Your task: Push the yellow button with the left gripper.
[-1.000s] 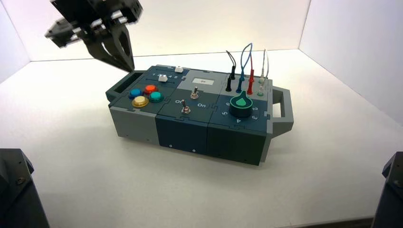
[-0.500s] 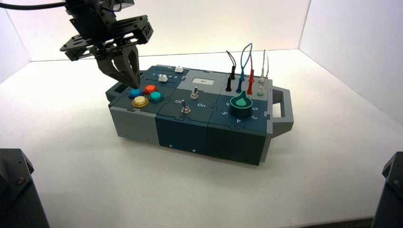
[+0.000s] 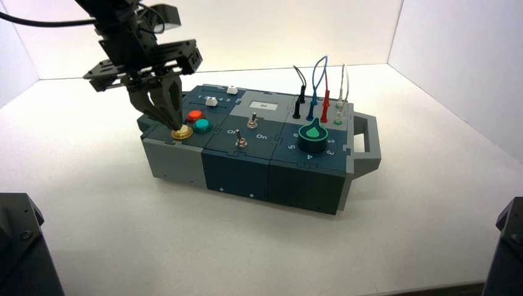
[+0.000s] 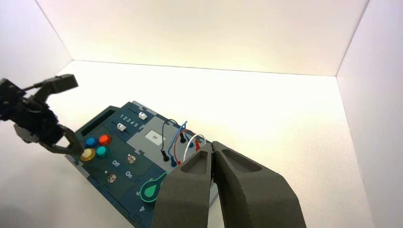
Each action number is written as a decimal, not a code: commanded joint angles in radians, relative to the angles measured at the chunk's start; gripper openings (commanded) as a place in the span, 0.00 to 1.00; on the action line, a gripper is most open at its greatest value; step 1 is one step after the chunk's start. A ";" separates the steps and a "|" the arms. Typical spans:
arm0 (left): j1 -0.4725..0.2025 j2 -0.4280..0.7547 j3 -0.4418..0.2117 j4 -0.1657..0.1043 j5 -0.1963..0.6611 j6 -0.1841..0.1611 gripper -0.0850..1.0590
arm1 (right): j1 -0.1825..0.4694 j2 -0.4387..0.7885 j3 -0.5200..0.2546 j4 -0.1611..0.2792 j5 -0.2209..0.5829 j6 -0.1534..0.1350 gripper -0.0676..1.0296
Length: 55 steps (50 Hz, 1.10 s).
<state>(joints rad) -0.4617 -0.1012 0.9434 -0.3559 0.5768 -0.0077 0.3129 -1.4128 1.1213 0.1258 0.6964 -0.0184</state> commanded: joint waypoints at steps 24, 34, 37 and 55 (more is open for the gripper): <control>-0.006 0.066 -0.029 0.000 -0.015 0.018 0.05 | 0.002 0.018 -0.015 -0.002 -0.012 0.002 0.04; -0.006 0.028 -0.005 -0.002 -0.011 0.017 0.05 | 0.002 0.017 -0.015 -0.003 -0.012 0.002 0.04; -0.006 -0.005 0.005 -0.003 -0.008 0.015 0.05 | 0.002 0.014 -0.015 -0.003 -0.012 0.002 0.04; -0.006 -0.241 0.038 -0.005 -0.006 -0.006 0.05 | 0.002 0.011 -0.014 -0.002 -0.012 0.002 0.04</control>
<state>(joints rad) -0.4694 -0.2961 0.9894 -0.3590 0.5722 -0.0092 0.3114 -1.4128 1.1198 0.1227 0.6964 -0.0184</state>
